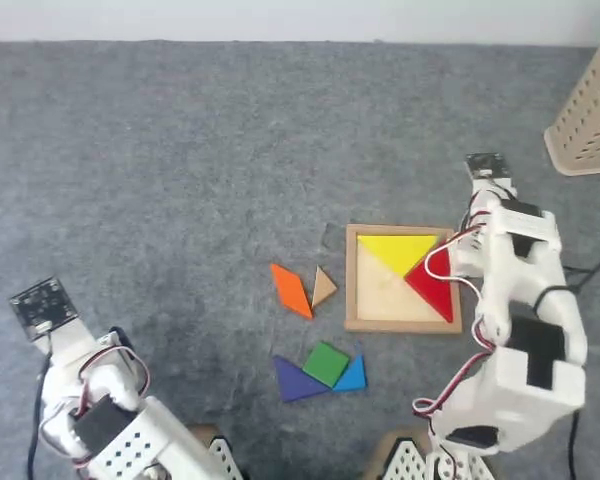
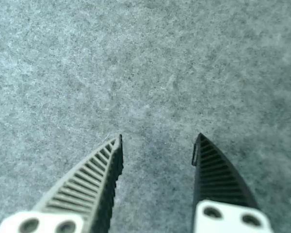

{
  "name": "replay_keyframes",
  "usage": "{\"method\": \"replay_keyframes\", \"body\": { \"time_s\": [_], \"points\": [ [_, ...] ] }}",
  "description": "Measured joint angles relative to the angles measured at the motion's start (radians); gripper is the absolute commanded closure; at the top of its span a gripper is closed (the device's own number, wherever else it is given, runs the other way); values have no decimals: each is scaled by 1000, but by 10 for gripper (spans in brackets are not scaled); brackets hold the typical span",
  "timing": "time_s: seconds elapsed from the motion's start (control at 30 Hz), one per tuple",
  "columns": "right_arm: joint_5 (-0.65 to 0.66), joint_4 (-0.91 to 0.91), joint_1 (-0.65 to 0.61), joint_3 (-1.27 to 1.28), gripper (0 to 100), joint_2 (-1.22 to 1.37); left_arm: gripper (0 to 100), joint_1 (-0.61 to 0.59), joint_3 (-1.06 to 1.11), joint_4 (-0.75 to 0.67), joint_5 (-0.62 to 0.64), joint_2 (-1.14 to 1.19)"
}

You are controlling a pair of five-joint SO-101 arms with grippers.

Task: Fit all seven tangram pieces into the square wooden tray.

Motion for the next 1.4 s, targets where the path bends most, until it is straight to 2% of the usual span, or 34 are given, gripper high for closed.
{"method": "replay_keyframes", "body": {
  "time_s": [0.37,0.5,0.67,0.87,1.17,1.4],
  "points": [
    [-23,8,-86,-15,992,6,775,0,0,0,0,0],
    [-58,61,-89,-60,992,2,775,0,0,0,0,0],
    [-78,172,-114,-106,992,-132,775,0,0,0,0,0],
    [-120,235,-288,-104,992,-258,775,0,0,0,0,0],
    [-157,130,-546,51,992,-262,775,0,0,0,0,0],
    [-157,118,-578,120,992,-264,775,0,0,0,0,0]
  ]
}}
